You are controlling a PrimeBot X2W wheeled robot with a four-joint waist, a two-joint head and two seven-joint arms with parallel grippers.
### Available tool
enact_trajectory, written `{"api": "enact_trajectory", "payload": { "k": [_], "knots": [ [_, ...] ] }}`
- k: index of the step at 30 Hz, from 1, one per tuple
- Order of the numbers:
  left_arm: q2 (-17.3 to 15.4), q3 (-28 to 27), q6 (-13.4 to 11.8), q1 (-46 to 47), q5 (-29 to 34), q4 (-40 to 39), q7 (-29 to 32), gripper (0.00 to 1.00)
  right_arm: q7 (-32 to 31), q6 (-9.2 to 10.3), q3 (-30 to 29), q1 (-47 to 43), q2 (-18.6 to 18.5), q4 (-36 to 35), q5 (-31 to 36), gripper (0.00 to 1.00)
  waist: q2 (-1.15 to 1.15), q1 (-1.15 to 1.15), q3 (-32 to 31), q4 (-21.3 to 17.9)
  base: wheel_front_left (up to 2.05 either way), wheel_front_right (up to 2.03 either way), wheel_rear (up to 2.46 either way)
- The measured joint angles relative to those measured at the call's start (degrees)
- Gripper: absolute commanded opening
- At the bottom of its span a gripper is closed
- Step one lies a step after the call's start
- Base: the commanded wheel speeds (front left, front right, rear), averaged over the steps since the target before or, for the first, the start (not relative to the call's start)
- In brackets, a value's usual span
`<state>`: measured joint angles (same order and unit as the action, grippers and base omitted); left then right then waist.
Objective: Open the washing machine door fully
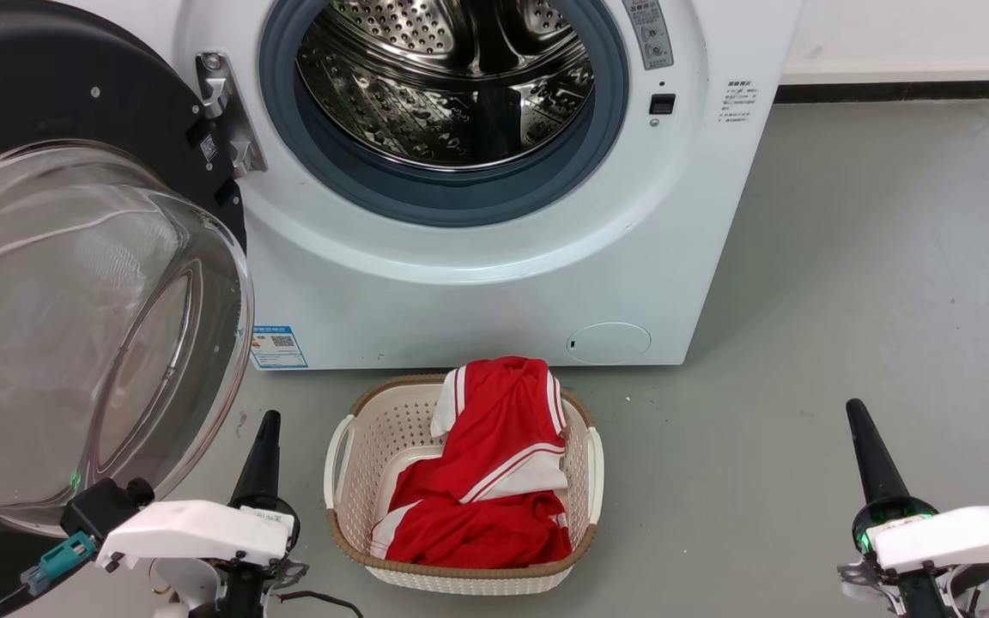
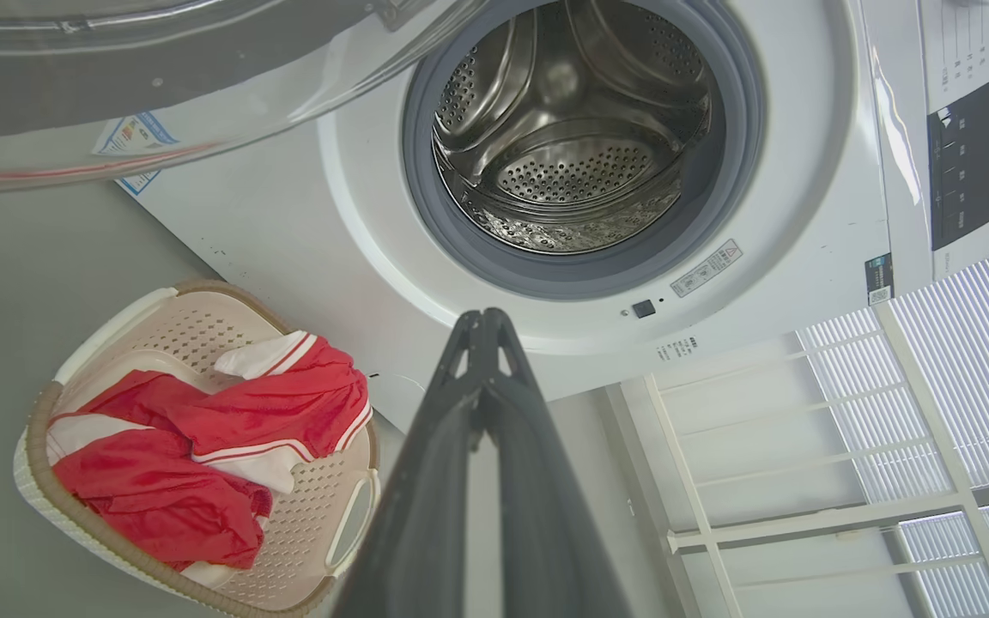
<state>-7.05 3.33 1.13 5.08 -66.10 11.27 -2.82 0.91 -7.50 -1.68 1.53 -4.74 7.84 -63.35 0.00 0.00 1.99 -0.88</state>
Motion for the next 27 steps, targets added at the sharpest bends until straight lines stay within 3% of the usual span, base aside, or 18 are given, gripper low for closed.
{"api": "enact_trajectory", "payload": {
  "k": [27],
  "knots": [
    [1.35, -3.92, 3.01, 0.22, -13.46, 1.29, 3.87, 0.0, -2.49, 0.0, -1.11, 1.94, -0.04, 2.99, -15.12, 0.0, 0.0, 0.0, -0.77, 0.37, 0.0, 0.0, 0.0]
  ]
}}
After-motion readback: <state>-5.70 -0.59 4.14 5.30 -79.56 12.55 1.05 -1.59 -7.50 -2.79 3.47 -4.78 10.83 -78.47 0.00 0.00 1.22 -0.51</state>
